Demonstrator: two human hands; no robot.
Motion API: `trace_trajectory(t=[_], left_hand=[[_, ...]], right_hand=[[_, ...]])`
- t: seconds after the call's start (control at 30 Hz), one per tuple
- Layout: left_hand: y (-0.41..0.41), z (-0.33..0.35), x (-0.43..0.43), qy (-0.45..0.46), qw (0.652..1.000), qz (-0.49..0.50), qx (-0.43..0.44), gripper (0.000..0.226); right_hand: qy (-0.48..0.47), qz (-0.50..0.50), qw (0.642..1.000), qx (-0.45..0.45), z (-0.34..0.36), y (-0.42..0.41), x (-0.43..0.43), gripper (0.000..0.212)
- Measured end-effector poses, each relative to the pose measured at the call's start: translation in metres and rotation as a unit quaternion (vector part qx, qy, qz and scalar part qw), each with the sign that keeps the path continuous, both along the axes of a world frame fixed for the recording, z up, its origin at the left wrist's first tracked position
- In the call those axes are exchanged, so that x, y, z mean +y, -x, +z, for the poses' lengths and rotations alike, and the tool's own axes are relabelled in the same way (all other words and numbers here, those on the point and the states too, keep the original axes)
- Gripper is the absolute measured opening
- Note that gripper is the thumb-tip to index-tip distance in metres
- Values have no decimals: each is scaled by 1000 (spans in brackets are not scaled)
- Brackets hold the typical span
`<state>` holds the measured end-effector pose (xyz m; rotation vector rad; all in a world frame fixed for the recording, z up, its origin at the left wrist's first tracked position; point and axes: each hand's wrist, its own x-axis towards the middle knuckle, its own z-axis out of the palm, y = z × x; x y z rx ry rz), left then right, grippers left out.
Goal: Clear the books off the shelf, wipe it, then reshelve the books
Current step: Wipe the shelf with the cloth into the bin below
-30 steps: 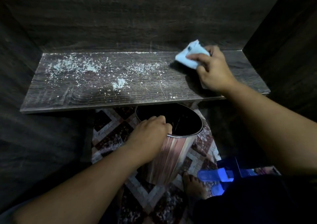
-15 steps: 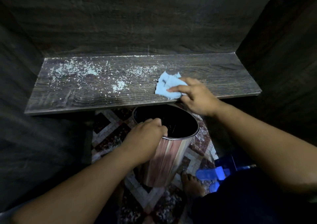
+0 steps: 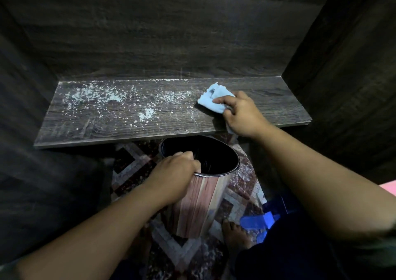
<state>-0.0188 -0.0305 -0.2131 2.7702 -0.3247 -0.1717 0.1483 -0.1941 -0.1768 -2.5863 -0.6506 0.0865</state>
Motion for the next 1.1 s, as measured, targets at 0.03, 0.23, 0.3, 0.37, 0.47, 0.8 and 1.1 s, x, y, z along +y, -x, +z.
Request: trace_trajectory(t=[0.03,0.23,0.3,0.37,0.47,0.8,1.1], left_hand=[[1,0,1,1,1000,4,3,26],[8,-4,12,0,1000,9,13,25],[12,-5,15,3,1000,10,17,26],[15,-5,17,6,1000,10,18,26],[18,-5,16,11,1000,8,18,26],[9,-1,5,10,1000,7,11,27],[-12,-2,-11,-10,1000,18,-10,28]], right_hand=[[26,-6,1000,2,-7,-3,8,42],[113,82,990,-3,-18,13,24,50],[114,137,984,12,-6,23,15,38],[126,176,975,56,12,34,1,34],[81,146,982,91,29,48,-18,34],[82,64,992,-69,-3,60,-12,49],[11,-80,990,-113,0,16,-43,48]])
